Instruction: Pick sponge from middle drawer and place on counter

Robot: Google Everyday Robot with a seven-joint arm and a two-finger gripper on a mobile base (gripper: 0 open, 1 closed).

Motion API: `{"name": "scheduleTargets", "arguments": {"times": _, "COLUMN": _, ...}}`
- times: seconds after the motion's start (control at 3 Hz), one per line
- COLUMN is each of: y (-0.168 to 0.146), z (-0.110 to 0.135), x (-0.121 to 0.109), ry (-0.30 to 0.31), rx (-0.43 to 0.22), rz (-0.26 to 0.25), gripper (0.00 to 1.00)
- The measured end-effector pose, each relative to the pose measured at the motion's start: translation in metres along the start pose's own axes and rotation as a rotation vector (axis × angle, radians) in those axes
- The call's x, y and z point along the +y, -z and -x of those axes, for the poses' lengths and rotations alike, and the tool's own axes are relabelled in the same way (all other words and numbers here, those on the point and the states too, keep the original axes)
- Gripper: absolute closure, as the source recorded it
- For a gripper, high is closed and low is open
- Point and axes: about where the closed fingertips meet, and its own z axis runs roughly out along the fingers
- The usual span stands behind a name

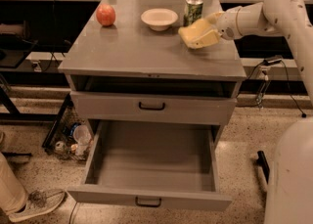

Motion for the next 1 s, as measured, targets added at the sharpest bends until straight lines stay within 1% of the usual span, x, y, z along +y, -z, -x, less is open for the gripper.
{"name": "scheduleTargets", "arguments": {"times": 0.33, "y": 0.002, "z": -0.002, "x": -0.001, "ry": -0.005, "rx": 0.003, "rz": 0.004, "gripper": 0.00}}
{"name": "scheduleTargets", "arguments": {"times": 0.67, "y": 0.024, "z": -0.006, "x": -0.005, "ry": -0.012, "rx": 0.000, "rz": -0.007, "gripper": 0.00}}
{"name": "scheduleTargets", "arguments": {"times": 1.0, "y": 0.068, "z": -0.012, "x": -0.013, "ry": -0.020, "rx": 0.003, "rz": -0.060, "gripper": 0.00}}
